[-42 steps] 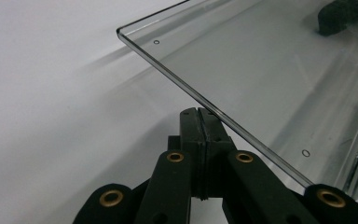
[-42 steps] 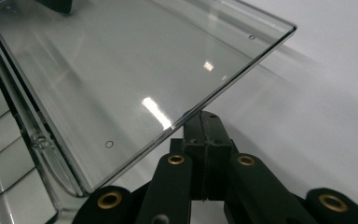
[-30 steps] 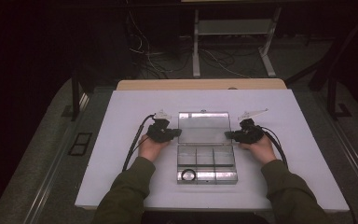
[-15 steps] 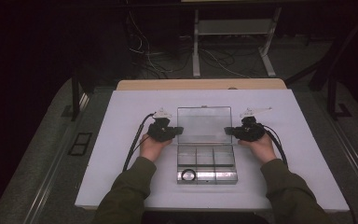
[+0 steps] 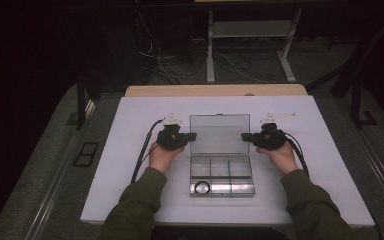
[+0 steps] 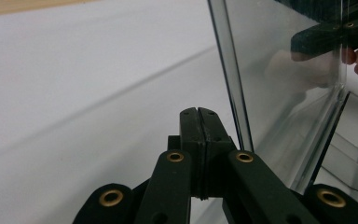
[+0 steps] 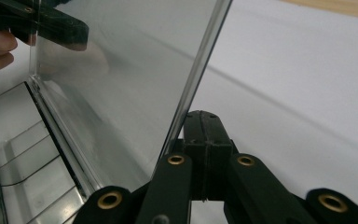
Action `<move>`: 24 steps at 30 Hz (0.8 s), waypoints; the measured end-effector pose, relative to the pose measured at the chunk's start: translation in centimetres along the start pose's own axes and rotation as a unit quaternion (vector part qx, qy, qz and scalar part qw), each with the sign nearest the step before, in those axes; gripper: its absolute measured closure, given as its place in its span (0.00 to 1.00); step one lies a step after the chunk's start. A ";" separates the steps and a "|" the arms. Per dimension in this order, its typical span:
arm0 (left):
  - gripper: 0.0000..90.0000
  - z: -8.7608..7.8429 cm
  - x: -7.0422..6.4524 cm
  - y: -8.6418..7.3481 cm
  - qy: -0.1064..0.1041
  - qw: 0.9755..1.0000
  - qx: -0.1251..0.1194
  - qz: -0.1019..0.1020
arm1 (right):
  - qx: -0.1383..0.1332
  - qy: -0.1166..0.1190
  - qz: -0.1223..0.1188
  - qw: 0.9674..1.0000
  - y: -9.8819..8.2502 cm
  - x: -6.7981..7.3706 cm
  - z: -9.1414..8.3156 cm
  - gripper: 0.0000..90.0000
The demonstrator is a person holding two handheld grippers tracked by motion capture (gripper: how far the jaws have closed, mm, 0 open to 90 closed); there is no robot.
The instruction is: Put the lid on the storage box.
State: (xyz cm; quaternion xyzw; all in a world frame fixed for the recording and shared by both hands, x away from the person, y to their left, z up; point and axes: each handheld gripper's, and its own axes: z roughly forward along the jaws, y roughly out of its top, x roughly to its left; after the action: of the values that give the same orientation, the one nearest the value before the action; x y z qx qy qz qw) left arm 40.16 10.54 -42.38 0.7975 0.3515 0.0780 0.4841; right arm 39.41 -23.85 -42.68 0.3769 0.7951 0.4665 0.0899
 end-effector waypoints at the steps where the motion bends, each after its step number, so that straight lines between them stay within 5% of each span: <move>1: 0.99 -0.1 0.0 0.1 0.000 1.000 -0.002 0.000 | -0.001 0.000 0.002 1.000 0.1 0.0 -0.1 0.99; 24: 0.90 -2.0 0.0 0.6 0.008 0.999 -0.035 0.002 | -0.032 0.006 -0.008 0.999 1.1 0.4 -1.3 0.99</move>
State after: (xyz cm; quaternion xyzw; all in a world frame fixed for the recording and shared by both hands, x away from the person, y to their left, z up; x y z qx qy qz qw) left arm 39.52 11.84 -40.82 0.7799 0.3512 0.0978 0.5087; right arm 39.01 -24.11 -41.00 0.3652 0.7833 0.4928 0.1009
